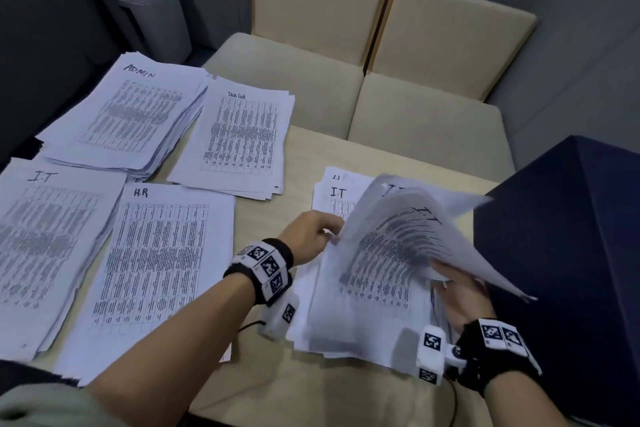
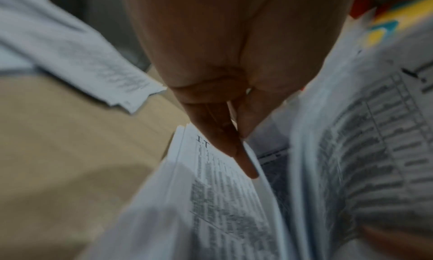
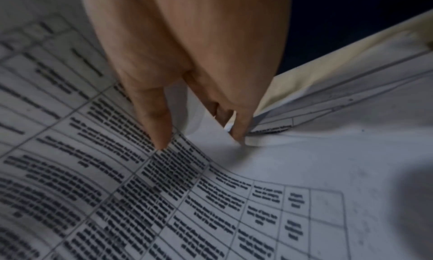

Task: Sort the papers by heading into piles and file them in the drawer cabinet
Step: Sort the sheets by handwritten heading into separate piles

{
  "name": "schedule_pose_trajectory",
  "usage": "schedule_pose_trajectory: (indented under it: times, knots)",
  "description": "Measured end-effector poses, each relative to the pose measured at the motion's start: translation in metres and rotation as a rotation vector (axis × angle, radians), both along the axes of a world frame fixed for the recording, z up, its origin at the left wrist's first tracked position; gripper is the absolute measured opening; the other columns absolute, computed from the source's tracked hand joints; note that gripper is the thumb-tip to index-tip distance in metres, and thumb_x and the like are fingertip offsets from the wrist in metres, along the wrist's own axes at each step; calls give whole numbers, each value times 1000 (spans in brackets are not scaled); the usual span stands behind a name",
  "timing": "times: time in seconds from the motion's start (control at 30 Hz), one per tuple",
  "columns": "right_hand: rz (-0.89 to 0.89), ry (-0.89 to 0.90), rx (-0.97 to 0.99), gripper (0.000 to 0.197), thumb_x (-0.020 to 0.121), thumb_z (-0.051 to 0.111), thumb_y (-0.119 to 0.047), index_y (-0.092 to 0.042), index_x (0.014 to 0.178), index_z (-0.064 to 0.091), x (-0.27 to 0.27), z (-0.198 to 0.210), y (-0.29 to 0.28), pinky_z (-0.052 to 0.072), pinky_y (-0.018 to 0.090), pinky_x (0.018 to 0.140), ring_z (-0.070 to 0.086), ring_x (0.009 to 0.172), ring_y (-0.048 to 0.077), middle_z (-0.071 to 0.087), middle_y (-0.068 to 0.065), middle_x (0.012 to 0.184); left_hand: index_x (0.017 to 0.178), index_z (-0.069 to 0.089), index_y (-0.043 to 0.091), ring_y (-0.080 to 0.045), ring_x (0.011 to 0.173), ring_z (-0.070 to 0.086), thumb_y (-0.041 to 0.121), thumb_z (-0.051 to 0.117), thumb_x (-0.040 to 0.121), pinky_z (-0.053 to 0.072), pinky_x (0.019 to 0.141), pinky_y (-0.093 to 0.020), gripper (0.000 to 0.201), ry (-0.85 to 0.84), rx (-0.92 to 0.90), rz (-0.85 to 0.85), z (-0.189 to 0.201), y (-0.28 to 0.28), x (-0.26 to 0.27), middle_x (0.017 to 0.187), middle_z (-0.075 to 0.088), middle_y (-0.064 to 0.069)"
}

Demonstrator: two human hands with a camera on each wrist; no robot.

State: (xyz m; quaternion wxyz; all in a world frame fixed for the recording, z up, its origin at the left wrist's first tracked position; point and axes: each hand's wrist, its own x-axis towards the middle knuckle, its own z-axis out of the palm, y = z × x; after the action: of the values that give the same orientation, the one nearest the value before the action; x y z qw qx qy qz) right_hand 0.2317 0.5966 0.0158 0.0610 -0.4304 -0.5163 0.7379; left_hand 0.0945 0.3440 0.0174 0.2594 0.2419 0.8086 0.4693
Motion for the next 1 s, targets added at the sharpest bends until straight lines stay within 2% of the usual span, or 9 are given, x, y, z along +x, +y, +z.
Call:
schedule_pose_trajectory:
  times: [0.07,0.13,0.27,0.37,0.43,0.6,0.73,0.9,1.0]
  knots:
    - [-14,33,-13,29,89,53,13,-13,94,65,-3,-1,-1,48,34,94,62,98,21,71,3,96,85,72,5,8,64,61,-20,43,78,47,70,-19,39,-197,98,75,4,5,5,80,66,13]
    - [-14,-23,82,29,88,53,15,-11,90,66,-2,-6,-1,44,40,99,59,109,28,66,9,103,79,71,9,2,69,61,-14,47,81,44,70,-21,34,-275,150,228,3,10,8,86,67,4]
    - [-99,-126,286,28,78,71,-5,1,105,68,2,-13,7,53,33,74,64,102,36,68,13,98,92,71,10,-23,87,66,18,49,94,52,78,-31,23,-108,-278,467,-21,13,8,93,70,-3]
    - [-109,-169,357,20,78,73,-9,-7,96,63,6,-8,13,50,38,79,64,87,33,69,18,99,99,61,8,-30,91,64,45,60,89,50,75,-33,38,-111,-648,429,-38,13,17,99,65,-9]
    - [-150,-120,321,27,74,72,-7,-11,98,61,11,-4,11,49,35,74,62,80,26,68,11,94,95,57,9,-30,91,64,48,67,85,50,73,-34,42,-115,-677,411,-46,15,21,99,64,-9]
    - [-146,-83,229,57,58,75,-13,9,108,61,17,-7,10,49,34,66,66,84,31,68,19,97,102,58,12,-26,91,61,56,61,87,52,77,-36,47,79,-715,368,-52,14,20,100,61,-6]
    - [-103,-41,124,25,78,58,8,6,102,61,18,-4,8,51,25,51,65,63,24,65,14,81,98,59,14,-25,88,63,58,60,85,50,72,-31,46,97,-797,261,-45,22,22,98,64,-5]
    - [-64,-67,159,19,86,50,12,-1,74,59,16,-5,9,47,25,55,58,60,20,64,-3,50,96,64,10,-25,83,64,37,57,94,50,70,-29,27,66,-772,214,-38,26,23,93,67,-6]
    - [-49,-15,117,14,79,52,11,3,81,63,20,-5,10,51,29,53,65,60,25,69,7,64,90,64,14,-25,84,66,42,44,101,53,72,-30,36,266,-815,146,-27,24,22,91,67,-6]
